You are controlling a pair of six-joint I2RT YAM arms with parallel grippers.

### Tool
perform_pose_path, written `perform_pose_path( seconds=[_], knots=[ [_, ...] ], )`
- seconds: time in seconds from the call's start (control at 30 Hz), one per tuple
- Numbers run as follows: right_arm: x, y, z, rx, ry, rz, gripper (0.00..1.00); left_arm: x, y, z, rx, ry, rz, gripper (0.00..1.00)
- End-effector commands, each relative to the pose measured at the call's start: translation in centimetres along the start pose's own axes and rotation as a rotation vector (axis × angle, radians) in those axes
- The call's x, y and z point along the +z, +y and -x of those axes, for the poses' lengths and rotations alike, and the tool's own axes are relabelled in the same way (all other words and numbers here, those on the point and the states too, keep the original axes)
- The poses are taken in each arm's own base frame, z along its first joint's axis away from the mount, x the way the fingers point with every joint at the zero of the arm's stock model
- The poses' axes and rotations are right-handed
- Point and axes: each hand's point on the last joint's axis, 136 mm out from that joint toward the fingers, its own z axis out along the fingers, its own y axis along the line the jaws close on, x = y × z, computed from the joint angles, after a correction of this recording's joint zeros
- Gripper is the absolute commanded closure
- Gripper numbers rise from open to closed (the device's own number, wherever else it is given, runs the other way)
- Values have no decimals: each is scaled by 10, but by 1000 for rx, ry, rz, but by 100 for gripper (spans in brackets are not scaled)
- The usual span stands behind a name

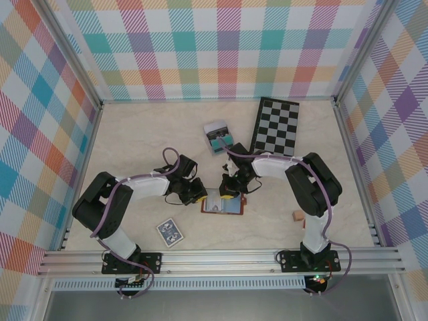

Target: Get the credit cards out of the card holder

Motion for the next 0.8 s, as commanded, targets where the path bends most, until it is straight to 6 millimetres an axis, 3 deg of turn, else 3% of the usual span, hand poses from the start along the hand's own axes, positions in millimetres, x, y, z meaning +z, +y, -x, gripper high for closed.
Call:
perform_pose_path(
  seconds=[0.0,0.27,0.47,0.67,0.77],
  knots=[
    [0,7,0,-34,1,45,95,6,19,-9,-16,19,66,89],
    [-15,-5,-6,-38,-16,28,98,2,20,-7,-10,3,80,87],
    [-14,-12,-7,-23,-14,30,97,-6,3,-2,30,-12,54,85],
    [-11,-11,-5,-6,-11,39,85,-20,-27,1,81,-24,-35,85],
    [-11,-10,-4,-3,-13,44,79,-26,-26,0,84,-26,-12,86]
  ],
)
